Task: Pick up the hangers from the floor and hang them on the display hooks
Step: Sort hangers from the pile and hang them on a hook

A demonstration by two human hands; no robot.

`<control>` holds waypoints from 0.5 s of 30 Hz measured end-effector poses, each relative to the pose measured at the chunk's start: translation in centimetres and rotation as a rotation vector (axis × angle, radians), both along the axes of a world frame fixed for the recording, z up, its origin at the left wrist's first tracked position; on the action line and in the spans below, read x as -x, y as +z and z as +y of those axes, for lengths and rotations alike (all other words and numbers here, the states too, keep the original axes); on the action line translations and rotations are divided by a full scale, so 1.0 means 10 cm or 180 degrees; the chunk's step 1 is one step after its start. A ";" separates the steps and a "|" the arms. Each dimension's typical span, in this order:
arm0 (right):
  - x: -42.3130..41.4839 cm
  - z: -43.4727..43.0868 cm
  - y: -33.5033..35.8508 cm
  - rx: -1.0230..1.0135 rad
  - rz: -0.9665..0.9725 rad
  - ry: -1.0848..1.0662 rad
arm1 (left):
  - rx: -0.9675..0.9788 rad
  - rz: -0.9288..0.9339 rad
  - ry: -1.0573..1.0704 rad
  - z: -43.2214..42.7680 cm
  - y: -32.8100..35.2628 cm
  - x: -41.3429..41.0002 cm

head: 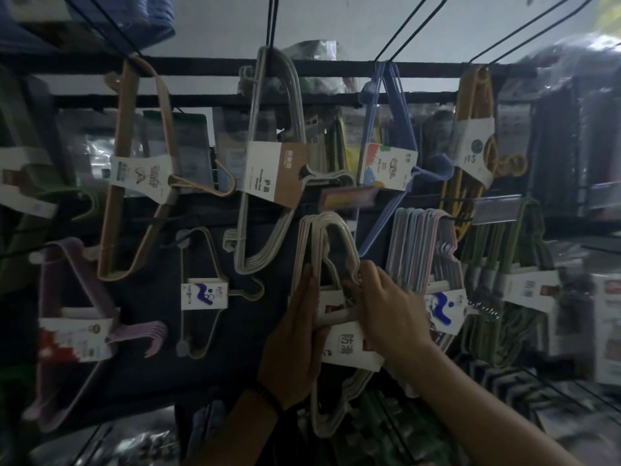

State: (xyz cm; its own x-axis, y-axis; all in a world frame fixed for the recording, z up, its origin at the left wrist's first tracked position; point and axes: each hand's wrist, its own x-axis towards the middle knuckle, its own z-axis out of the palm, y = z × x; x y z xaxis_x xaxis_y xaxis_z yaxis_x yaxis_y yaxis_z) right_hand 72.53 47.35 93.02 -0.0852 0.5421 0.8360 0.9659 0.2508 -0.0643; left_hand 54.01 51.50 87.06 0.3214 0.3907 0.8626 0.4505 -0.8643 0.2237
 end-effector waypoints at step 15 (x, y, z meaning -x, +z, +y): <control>0.07 0.62 0.29 0.0908 0.0179 -0.0108 | 0.0507 0.0733 0.0718 0.39 0.16 0.01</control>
